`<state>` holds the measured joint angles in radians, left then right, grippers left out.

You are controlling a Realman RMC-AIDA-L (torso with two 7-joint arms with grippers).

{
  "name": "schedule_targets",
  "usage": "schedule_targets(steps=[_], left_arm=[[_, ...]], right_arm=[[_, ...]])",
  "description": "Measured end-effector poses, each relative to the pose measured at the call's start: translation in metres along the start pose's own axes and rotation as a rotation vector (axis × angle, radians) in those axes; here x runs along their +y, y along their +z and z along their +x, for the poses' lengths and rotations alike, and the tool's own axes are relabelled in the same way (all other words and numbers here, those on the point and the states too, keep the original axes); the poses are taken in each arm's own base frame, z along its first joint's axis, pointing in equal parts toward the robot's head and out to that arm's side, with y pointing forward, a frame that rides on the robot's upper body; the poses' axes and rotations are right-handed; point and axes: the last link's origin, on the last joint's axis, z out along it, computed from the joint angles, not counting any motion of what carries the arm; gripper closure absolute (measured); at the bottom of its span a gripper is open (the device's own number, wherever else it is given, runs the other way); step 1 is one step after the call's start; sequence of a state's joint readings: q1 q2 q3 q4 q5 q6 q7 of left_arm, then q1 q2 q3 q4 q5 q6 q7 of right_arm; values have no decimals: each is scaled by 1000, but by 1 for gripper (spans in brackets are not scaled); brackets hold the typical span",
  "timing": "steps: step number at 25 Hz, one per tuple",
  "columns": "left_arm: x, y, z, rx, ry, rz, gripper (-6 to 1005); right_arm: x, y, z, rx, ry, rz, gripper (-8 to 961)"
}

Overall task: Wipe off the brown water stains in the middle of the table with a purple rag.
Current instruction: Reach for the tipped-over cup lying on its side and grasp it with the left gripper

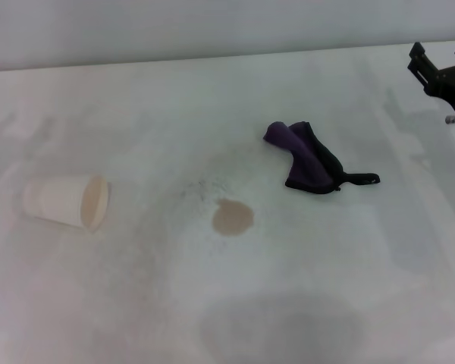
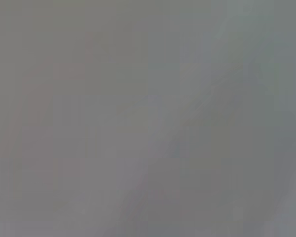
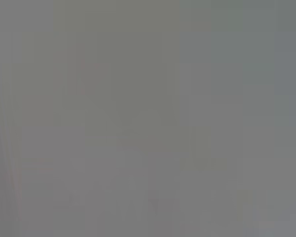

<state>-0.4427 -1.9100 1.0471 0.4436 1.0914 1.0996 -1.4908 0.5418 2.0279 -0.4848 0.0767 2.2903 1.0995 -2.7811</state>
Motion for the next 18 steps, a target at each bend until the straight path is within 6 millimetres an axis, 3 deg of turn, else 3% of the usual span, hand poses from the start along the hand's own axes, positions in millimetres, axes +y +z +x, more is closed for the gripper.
schedule_targets(steps=[5, 11, 18], left_arm=[[22, 20, 49, -219, 161, -107, 111], [48, 36, 83, -564, 473, -152, 111], [56, 38, 84, -853, 837, -109, 112]], right_arm=[[0, 4, -4, -20, 21, 21, 88], [0, 4, -3, -23, 57, 48, 88], [2, -3, 4, -6, 74, 49, 88]])
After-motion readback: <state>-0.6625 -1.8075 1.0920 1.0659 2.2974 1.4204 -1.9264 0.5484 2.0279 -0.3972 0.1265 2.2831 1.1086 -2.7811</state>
